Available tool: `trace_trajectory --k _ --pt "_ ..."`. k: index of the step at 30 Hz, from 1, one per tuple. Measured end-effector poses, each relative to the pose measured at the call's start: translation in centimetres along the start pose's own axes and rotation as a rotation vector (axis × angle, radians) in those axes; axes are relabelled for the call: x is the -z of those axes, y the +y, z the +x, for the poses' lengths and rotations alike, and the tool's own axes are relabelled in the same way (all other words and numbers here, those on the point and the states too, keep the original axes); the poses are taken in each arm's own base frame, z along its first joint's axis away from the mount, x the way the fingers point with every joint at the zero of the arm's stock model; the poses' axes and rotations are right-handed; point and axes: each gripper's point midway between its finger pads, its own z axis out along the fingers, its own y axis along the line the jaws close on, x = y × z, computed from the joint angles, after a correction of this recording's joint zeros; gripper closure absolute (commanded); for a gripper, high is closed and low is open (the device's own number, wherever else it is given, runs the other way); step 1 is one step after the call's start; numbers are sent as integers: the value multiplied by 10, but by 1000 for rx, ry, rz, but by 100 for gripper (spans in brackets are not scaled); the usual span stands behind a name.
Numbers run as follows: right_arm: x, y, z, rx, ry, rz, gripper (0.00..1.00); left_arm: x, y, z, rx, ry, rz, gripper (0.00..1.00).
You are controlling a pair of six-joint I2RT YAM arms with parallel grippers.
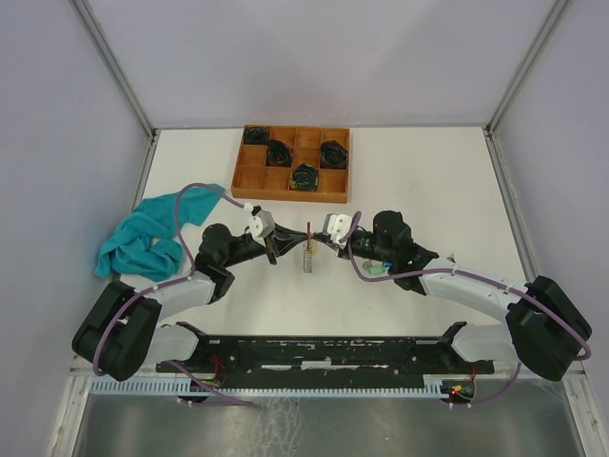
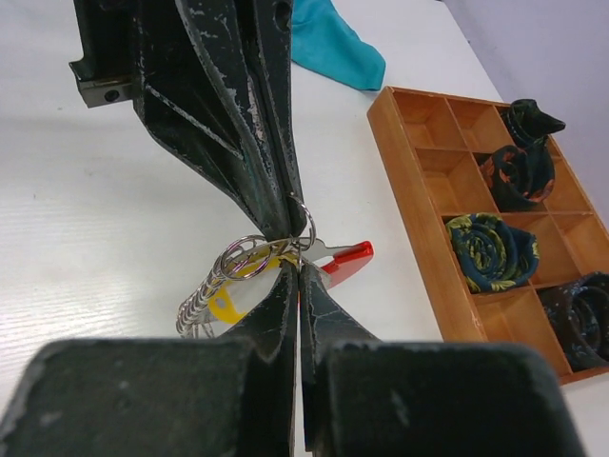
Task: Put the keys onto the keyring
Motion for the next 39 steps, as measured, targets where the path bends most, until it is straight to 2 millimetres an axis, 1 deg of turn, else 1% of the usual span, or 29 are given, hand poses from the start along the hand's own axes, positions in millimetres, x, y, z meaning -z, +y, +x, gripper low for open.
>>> trace_trajectory --k 8,11,13,16,18,21,25,31,35,39 --pt "4 -4 7 147 68 0 100 -3 -1 4 112 -7 -26 97" --pt "5 -5 7 195 94 -14 99 -3 -1 5 146 -14 -44 93" --pt "6 -7 6 224 105 -20 99 -3 1 4 149 -19 -55 86" --pt "8 -8 8 261 131 -31 99 -3 5 4 147 -21 -77 84" --pt "12 -6 14 273 167 -45 99 -2 10 3 137 -25 -100 82" --pt "16 -4 23 286 220 -76 100 0 13 0 107 -28 -112 78" --pt "19 -5 22 320 252 -108 99 2 12 -1 57 -14 -108 73" --pt "21 -8 17 366 273 -132 100 -1 6 4 26 30 -44 68" --pt "23 -7 18 381 286 -148 99 -7 -1 6 30 45 24 68" --pt "24 -6 19 386 294 -157 99 -12 -7 11 56 70 81 68"
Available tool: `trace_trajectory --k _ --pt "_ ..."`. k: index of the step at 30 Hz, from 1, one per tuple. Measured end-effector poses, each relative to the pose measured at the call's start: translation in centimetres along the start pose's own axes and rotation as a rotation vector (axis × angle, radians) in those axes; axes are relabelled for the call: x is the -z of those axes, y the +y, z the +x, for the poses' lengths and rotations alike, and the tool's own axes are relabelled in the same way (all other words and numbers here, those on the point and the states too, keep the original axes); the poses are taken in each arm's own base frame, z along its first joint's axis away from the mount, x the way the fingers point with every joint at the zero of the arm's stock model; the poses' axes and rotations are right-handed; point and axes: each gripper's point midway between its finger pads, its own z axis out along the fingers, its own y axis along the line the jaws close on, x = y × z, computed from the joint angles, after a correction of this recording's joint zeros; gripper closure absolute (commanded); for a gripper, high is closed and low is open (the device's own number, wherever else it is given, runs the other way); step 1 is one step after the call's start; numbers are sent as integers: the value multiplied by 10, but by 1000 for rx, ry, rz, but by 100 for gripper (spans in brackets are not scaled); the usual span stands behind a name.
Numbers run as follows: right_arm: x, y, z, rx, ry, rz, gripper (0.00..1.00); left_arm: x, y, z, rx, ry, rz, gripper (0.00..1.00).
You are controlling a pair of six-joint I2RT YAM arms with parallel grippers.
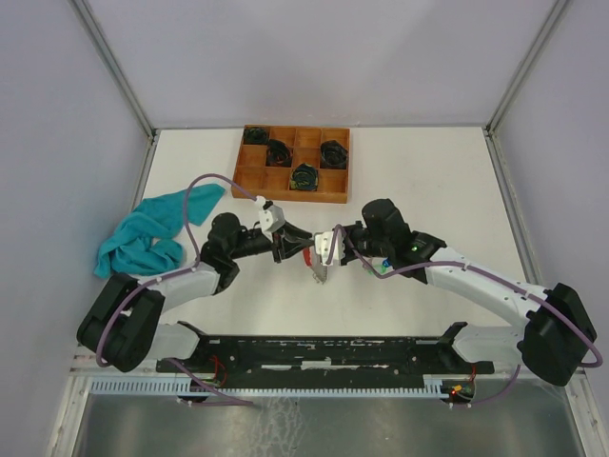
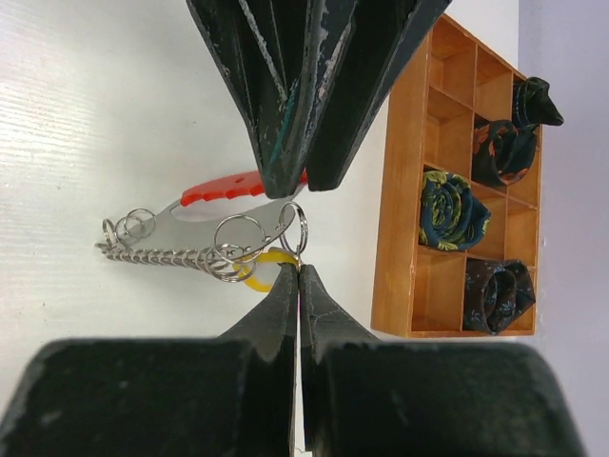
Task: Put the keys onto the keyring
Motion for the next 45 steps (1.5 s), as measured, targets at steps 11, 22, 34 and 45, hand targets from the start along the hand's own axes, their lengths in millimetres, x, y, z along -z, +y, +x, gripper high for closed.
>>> trace_trajectory --k 11,22,34,45 --pt "0 1 0 4 1 -8 99 -12 -9 8 56 54 58 71" --pt "0 3 -3 2 -11 -19 100 -13 -7 14 68 81 58 74" --pt "1 4 -4 -8 -18 -30 100 -15 -5 12 58 81 67 97" --pt "12 3 -3 -16 0 7 100 -18 -7 4 44 48 65 97"
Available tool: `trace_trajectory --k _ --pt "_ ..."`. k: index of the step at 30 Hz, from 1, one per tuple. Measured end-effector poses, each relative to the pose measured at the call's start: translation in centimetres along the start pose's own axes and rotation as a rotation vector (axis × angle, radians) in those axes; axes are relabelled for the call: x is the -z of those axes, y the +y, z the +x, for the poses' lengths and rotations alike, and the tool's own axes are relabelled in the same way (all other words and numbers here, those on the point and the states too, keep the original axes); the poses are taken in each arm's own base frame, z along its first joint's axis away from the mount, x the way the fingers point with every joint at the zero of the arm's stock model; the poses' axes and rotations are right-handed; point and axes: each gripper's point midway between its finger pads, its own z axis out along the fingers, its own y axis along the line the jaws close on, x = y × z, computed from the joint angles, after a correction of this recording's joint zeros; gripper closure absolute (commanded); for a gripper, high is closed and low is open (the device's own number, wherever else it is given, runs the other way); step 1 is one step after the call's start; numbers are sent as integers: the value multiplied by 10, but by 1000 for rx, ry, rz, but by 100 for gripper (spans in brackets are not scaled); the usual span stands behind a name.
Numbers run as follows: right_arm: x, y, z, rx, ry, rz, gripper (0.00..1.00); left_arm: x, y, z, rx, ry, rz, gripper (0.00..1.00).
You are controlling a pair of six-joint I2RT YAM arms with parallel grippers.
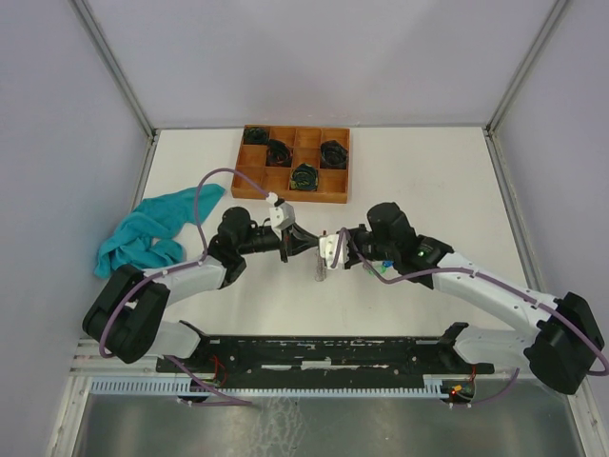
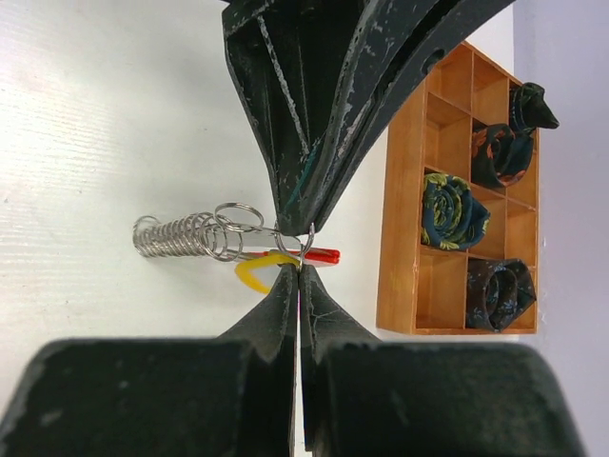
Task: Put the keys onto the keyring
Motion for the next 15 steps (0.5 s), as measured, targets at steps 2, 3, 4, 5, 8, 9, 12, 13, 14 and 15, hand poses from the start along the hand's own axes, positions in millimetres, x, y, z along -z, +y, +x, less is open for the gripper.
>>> trace_trajectory --k 2,3,4,5,8,9,12,13,14,15 --pt "0 1 0 -6 -7 8 99 1 0 0 2 -7 -6 97" --pt "-1 3 2 -12 -9 11 99 1 0 0 7 -12 -11 97" --pt "-1 4 3 -16 -9 12 99 1 0 0 10 -16 -18 97" --pt "-2 6 3 -20 -12 13 99 2 1 0 15 -20 -24 97" --pt "-5 10 3 -31 -21 16 99 4 0 1 32 -37 -36 97" --pt "-6 11 3 -33 -25 19 99 4 -1 1 41 -42 -42 97" --pt "-10 14 0 -39 -39 23 99 6 -1 1 53 -60 -55 97" --pt "-11 15 0 -41 -40 24 99 6 0 0 56 -67 -62 97" --pt "-13 15 -1 -42 -42 24 99 6 0 -2 59 -74 -68 97" --pt "-15 16 -1 -43 -42 24 100 6 1 -4 60 -82 -72 97"
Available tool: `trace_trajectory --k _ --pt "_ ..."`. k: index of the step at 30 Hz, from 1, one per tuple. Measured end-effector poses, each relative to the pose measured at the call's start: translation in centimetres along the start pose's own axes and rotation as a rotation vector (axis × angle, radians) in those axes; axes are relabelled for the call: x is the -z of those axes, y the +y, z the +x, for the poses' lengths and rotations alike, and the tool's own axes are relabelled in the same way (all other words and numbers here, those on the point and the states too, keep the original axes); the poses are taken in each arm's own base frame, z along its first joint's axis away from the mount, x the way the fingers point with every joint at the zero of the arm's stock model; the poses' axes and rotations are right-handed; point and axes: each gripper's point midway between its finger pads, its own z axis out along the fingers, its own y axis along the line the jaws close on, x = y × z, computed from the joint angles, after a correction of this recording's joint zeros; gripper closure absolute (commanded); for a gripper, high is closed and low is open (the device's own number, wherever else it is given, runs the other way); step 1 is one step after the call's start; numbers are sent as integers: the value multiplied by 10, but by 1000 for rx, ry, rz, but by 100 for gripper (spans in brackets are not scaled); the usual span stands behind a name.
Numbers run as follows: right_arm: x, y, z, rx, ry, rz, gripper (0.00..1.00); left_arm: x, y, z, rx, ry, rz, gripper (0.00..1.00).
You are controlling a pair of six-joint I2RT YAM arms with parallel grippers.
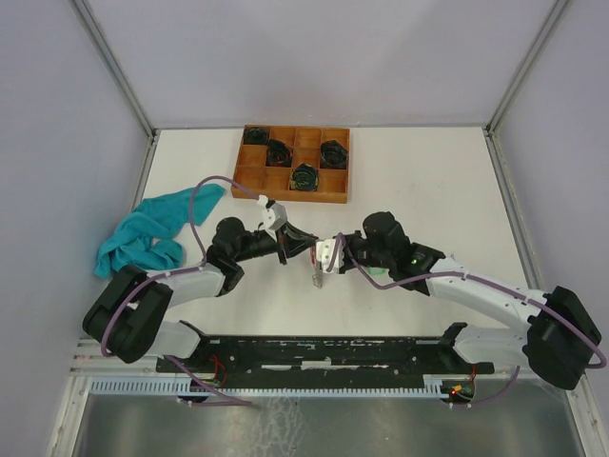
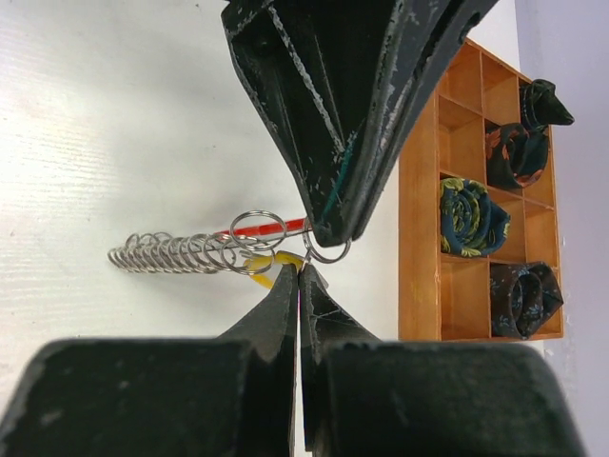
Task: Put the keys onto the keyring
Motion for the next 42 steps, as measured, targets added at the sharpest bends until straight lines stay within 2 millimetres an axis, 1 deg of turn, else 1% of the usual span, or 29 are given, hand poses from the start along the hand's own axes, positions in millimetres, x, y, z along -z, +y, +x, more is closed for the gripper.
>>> trace_trajectory --k 5,9,11,18,20,23,27,30,36,40,41,42 --pt "-4 -1 2 8 11 22 99 -1 1 -1 11 -13 -15 97" --pt "-3 -4 4 33 30 26 99 -1 2 1 15 -7 -17 83" --pt "-1 -5 4 50 48 14 99 0 2 3 16 0 -18 77" --pt "4 -12 -4 95 63 -10 99 4 -1 9 -16 41 -10 69" --pt "5 -13 -7 104 62 -17 99 4 -3 11 -22 54 7 64" --pt "7 -14 -9 115 63 -30 100 4 -6 13 -20 69 30 63" --pt "8 -12 -11 122 65 -51 99 2 -8 11 -14 78 47 64" --pt "8 -10 -12 124 63 -65 99 1 -8 9 -24 79 56 67" --pt "7 -8 -13 124 59 -85 99 -2 -8 7 -35 85 77 79" --pt "7 -7 -12 124 63 -91 99 -2 -12 10 -29 97 105 94" --pt "8 -7 -12 124 65 -91 99 -3 -12 10 -30 100 110 97" --pt "8 -7 -11 124 68 -90 99 -3 -12 10 -34 102 113 97"
